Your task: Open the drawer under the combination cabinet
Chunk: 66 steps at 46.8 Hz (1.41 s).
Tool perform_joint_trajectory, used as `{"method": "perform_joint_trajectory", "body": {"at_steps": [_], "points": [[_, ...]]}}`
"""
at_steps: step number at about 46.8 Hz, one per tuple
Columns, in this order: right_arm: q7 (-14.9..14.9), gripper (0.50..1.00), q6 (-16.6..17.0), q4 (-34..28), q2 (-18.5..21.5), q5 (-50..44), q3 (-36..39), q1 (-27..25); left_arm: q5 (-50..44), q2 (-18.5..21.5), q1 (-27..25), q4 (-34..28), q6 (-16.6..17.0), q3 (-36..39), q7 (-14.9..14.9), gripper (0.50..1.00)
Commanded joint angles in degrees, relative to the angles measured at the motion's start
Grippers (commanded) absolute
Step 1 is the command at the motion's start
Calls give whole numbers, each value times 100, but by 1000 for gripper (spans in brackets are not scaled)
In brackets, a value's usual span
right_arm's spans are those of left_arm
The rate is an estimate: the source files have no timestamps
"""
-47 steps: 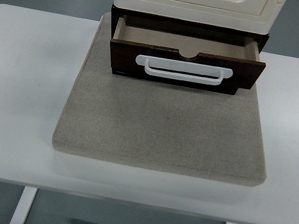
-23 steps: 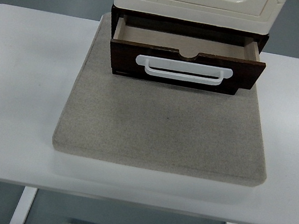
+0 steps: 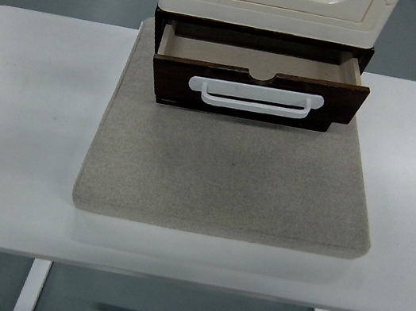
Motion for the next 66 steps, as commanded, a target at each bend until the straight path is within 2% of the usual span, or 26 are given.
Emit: {"method": "perform_joint_trajectory", "body": {"at_steps": [1,9,22,30,38,43,53,58,66], "points": [[0,928,-1,0,0,1,0,-1,-125,-36,233,7,-211,21,4,1000],[0,928,-1,0,0,10,0,-1,-556,-167,637,7,-862,73,-4,1000],[0,928,-1,0,0,10,0,-1,-592,-598,1191,7,-1644,74,-4,1000],[0,928,-1,0,0,10,0,-1,-846,-801,1350,7,-2022,74,-4,1000],[0,928,8,0,0,10,9,-1,-970,-1029,1376,287,-2154,74,13,1000],[0,928,8,0,0,10,9,-1,-987,-1169,1376,481,-2339,74,145,1000],[0,928,8,0,0,10,9,-1,-1127,-1389,1367,675,-2383,74,233,1000],[0,928,8,0,0,10,9,-1,-1154,-1468,1359,806,-2392,109,444,1000],[0,928,8,0,0,18,9,-1,-1180,-1530,1359,815,-2488,91,453,1000]]}}
